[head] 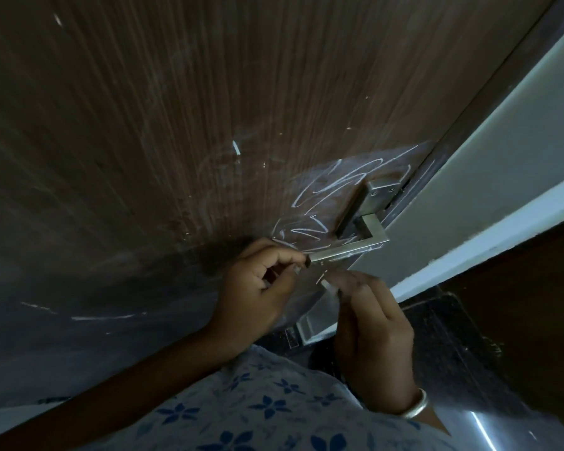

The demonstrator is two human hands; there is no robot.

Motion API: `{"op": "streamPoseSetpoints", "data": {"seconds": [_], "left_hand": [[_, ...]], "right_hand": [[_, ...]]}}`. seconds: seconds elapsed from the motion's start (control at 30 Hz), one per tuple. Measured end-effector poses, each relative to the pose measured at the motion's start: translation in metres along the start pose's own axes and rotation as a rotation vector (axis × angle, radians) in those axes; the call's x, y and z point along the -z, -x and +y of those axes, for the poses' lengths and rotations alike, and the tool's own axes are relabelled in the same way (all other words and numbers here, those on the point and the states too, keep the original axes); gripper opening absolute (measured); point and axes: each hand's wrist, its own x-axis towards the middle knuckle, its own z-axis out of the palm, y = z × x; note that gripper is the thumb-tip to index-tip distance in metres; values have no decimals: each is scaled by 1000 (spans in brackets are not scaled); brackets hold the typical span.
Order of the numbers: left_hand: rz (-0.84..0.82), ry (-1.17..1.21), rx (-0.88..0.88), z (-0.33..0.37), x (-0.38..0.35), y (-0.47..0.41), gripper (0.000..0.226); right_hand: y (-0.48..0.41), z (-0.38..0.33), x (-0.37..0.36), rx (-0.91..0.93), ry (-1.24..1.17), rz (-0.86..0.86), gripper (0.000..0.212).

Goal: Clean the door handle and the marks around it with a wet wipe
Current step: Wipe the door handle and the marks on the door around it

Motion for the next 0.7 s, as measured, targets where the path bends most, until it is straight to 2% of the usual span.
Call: {"op": "streamPoseSetpoints", "data": {"seconds": [0.13,0.23,0.3,0.43,0.57,0.7], "left_hand": [[20,43,24,-1,-3,0,21],[3,49,16,-2,-4,-1,22],[-2,41,4,-3,-3,-1,24],[-3,40,-12,-5,-3,0,24],[-5,22,-21,-6,-2,0,21],[-3,28,-17,-6,-1,1,21]], "right_hand": [[3,-1,-5,-219,-259,39,23],[3,-1,-7,-289,-321,65,22],[2,0,-10,-252,-307,88,26],[0,6,-15,-113,-194,137,9],[-1,13,-18,68,-51,177,9],[-2,14,-24,88,-41,193,9]]}}
